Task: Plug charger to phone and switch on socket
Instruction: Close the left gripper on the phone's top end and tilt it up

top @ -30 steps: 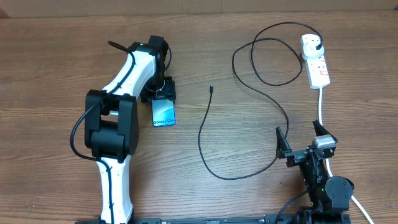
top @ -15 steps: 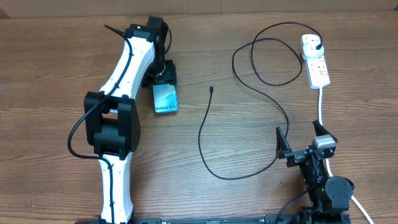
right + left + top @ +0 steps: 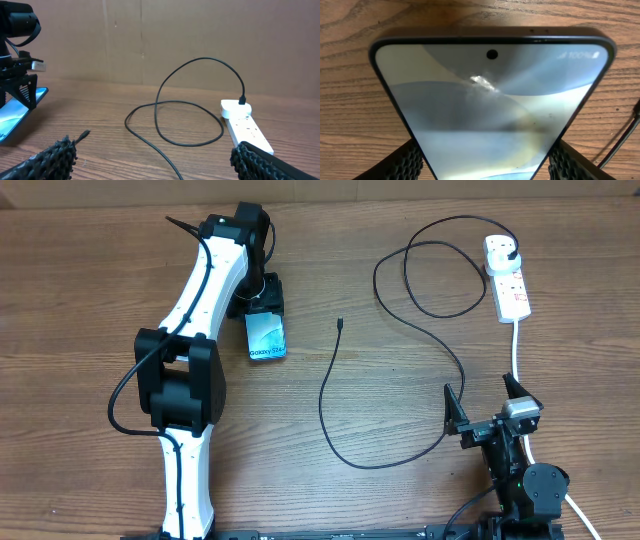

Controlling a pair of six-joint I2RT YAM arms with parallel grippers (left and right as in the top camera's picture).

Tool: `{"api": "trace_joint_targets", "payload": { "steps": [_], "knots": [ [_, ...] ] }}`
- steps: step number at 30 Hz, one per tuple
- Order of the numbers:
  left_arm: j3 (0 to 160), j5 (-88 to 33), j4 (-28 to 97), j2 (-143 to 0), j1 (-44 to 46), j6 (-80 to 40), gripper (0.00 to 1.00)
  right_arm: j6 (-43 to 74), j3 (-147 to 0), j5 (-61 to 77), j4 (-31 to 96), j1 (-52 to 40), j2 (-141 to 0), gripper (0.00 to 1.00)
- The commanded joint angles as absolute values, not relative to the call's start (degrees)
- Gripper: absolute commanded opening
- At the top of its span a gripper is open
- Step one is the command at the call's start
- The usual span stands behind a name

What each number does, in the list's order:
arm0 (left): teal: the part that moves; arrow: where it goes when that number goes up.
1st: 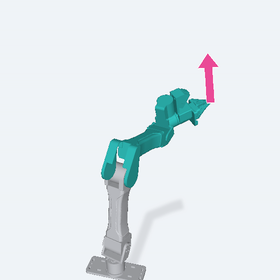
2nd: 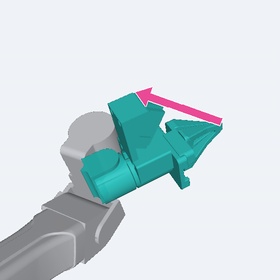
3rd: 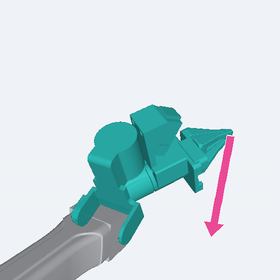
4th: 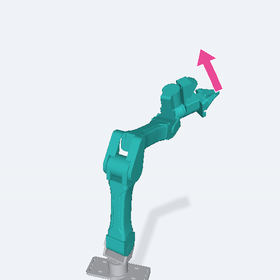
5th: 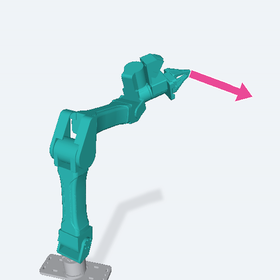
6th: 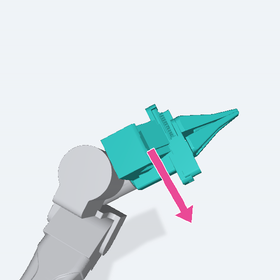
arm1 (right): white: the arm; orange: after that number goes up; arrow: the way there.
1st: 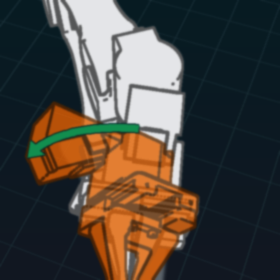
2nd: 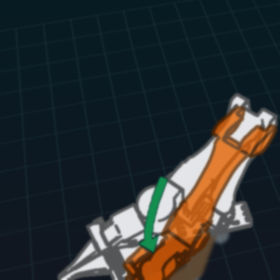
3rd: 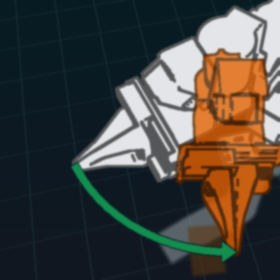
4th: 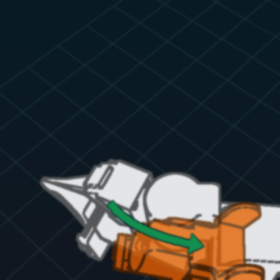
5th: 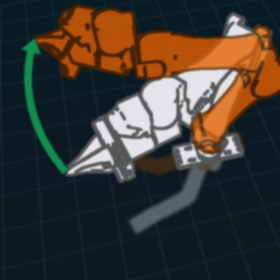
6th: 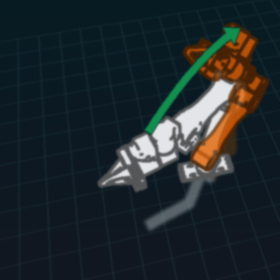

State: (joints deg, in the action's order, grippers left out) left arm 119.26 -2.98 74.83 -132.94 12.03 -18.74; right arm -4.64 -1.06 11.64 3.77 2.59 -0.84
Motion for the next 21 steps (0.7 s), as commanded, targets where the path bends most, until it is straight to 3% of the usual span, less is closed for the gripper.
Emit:
{"api": "trace_joint_targets", "payload": {
  "steps": [1, 10, 21],
  "knots": [
    [120.6, -3.6, 74.5, -132.9, 12.5, -19.3, 0.38, -4.3, -0.5, 11.6, 3.6, 2.6, -0.2, 1.0],
    [111.0, -1.5, 65.5, -132.9, 13.9, -19.4, 0.53, -4.3, -0.5, 11.6, 3.6, 2.7, -0.2, 1.0],
    [104.0, -1.1, 57.9, -132.9, 14.3, -19.4, 0.56, -4.3, -0.5, 11.6, 3.6, 2.7, -0.2, 1.0]
  ]
}}
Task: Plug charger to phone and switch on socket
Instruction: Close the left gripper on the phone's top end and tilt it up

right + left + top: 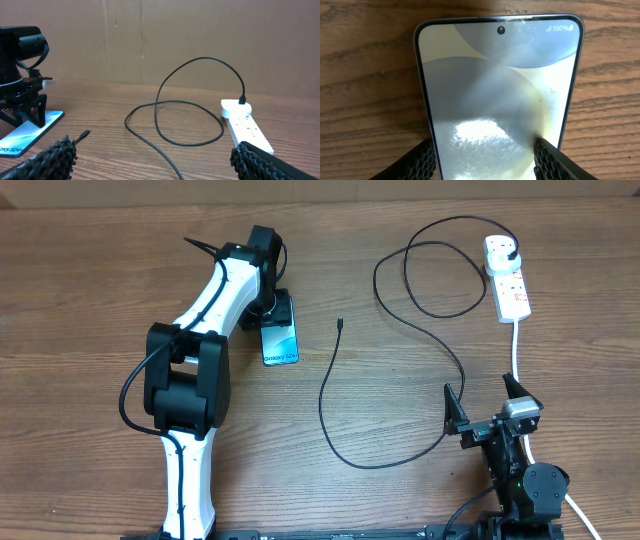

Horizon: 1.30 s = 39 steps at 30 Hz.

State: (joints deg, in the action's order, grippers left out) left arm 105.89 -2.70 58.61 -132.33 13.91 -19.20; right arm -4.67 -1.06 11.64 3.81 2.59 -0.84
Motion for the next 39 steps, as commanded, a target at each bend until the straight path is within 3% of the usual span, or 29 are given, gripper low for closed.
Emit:
{"api": "trace_joint_targets", "payload": {
  "steps": [1, 10, 39],
  "knots": [
    [104.0, -1.1, 57.8, -132.9, 14.3, -19.4, 0.56, -4.3, -0.5, 11.6, 3.6, 2.7, -0.2, 1.0],
    [105.0, -1.1, 58.9, -132.9, 14.3, -19.6, 0.72, -4.3, -0.5, 11.6, 3.6, 2.7, -0.2, 1.0],
    [106.1, -3.2, 59.0, -132.9, 14.8, -17.7, 0.86, -4.3, -0.5, 11.6, 3.6, 2.6, -0.2, 1.0]
  ]
}}
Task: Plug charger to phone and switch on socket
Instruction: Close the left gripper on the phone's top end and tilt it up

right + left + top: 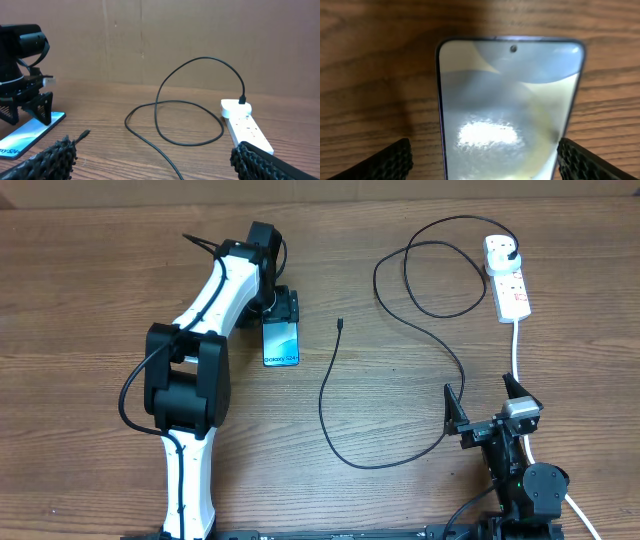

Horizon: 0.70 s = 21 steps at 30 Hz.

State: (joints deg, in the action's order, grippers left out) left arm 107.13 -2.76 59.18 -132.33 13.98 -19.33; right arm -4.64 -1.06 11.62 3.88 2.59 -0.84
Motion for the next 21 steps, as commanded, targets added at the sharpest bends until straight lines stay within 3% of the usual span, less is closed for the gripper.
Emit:
{"api": "trace_joint_targets", "payload": {
  "steps": [1, 21],
  "knots": [
    [106.1, -3.2, 59.0, -132.9, 15.0, -17.5, 0.86, -4.3, -0.5, 11.6, 3.6, 2.7, -0.2, 1.0],
    [106.1, -0.4, 59.8, -132.9, 16.9, -19.8, 0.87, -4.3, -0.5, 11.6, 3.6, 2.7, -0.2, 1.0]
  ]
}}
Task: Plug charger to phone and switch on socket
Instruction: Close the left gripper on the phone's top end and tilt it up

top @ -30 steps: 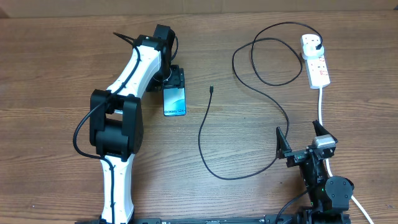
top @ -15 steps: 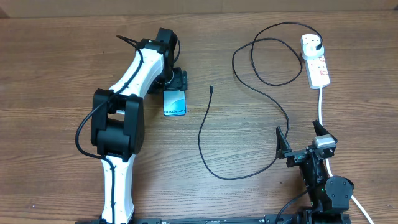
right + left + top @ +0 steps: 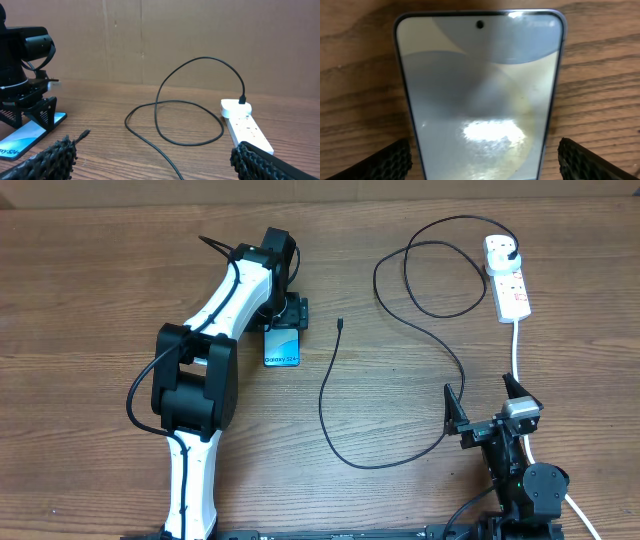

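Observation:
The phone [image 3: 284, 346] lies flat, screen up and lit, left of the table's middle. It fills the left wrist view [image 3: 480, 95]. My left gripper [image 3: 287, 312] hangs open over its far end. Its fingers [image 3: 380, 161] stand either side of the phone's long edges, with a gap to each. The black charger cable [image 3: 440, 345] runs from the white power strip [image 3: 507, 275] in loops. Its free plug end [image 3: 340, 323] lies right of the phone and also shows in the right wrist view [image 3: 83, 134]. My right gripper [image 3: 486, 402] rests open at the front right.
A brown cardboard wall [image 3: 200, 35] closes the back of the table. The strip's white lead [image 3: 516, 350] runs forward past my right arm. The cable's loops [image 3: 175, 115] lie between the phone and the strip.
My left gripper has shifted slightly right and nearer the phone, which now looks larger in its view. It stays open. The phone, the cable and the right arm have not moved.
At first my left gripper was shut on the phone, holding it tilted further left. Then the phone lay flat nearer the cable's plug end, still gripped. Then the gripper stood open over it, and the phone has lain free since.

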Controlling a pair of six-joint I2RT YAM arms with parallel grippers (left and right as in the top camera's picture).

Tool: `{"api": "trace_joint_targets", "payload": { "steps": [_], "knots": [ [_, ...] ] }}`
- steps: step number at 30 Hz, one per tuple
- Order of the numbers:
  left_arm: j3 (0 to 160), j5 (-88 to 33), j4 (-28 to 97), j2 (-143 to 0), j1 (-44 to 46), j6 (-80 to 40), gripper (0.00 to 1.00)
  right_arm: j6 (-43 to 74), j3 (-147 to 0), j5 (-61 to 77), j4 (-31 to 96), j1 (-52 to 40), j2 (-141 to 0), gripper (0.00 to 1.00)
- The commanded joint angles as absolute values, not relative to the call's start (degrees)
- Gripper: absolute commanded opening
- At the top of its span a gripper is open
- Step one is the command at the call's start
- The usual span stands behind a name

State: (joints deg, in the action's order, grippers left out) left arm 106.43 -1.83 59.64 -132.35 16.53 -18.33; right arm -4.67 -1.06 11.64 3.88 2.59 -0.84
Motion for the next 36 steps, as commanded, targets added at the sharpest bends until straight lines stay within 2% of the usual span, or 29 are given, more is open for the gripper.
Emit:
{"api": "trace_joint_targets", "payload": {
  "steps": [1, 17, 27, 36],
  "knots": [
    [106.1, -0.4, 59.8, -132.9, 16.9, -19.7, 0.87, -4.3, -0.5, 11.6, 3.6, 2.7, -0.2, 1.0],
    [106.1, -0.5, 60.4, -135.9, 16.9, -19.7, 0.89, -4.3, -0.5, 11.6, 3.6, 2.7, -0.2, 1.0],
    [106.1, -0.5, 60.6, -136.1, 16.9, -19.7, 0.76, -4.3, -0.5, 11.6, 3.6, 2.7, -0.2, 1.0],
    [106.1, -0.5, 60.9, -136.1, 16.9, -19.7, 0.59, -4.3, -0.5, 11.6, 3.6, 2.7, -0.2, 1.0]
  ]
}}
